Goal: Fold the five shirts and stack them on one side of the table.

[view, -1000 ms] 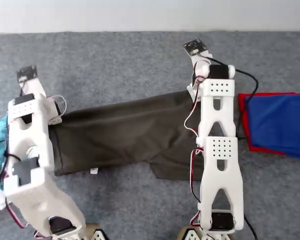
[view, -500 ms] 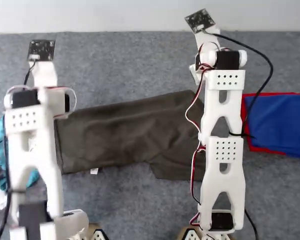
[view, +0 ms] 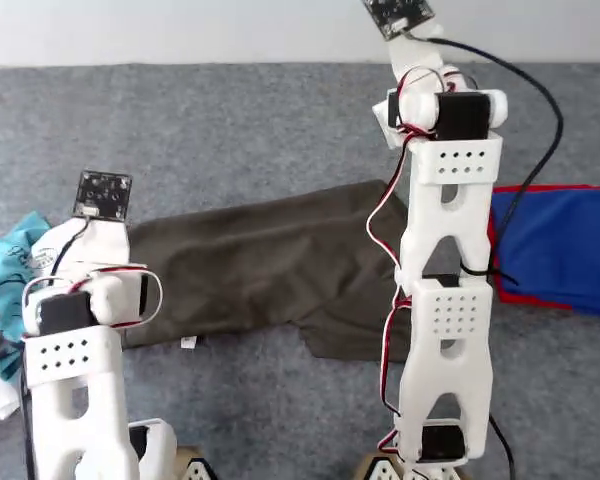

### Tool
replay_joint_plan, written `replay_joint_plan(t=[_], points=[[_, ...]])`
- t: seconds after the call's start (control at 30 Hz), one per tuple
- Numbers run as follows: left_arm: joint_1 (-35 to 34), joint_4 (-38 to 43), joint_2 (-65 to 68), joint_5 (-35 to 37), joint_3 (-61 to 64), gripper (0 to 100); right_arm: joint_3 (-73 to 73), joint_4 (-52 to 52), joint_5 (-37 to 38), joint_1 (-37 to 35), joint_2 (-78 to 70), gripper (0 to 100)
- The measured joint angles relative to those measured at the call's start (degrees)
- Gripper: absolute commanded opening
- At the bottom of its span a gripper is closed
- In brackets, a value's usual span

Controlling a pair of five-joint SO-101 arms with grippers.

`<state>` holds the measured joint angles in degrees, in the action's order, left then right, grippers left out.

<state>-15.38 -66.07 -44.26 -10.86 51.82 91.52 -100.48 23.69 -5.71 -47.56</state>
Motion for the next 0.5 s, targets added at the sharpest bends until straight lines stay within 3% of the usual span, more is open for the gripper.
replay_joint_plan(t=[0.27,0.5], points=[[-0.4,0.0,-0.6,-0.1,0.2,2,-26.8,0.0,0.6,0.0,19.3,0.9],[-0.4,0.0,-0.6,-0.1,0.2,2,-53.5,0.0,10.4,0.0,38.6,0.9]])
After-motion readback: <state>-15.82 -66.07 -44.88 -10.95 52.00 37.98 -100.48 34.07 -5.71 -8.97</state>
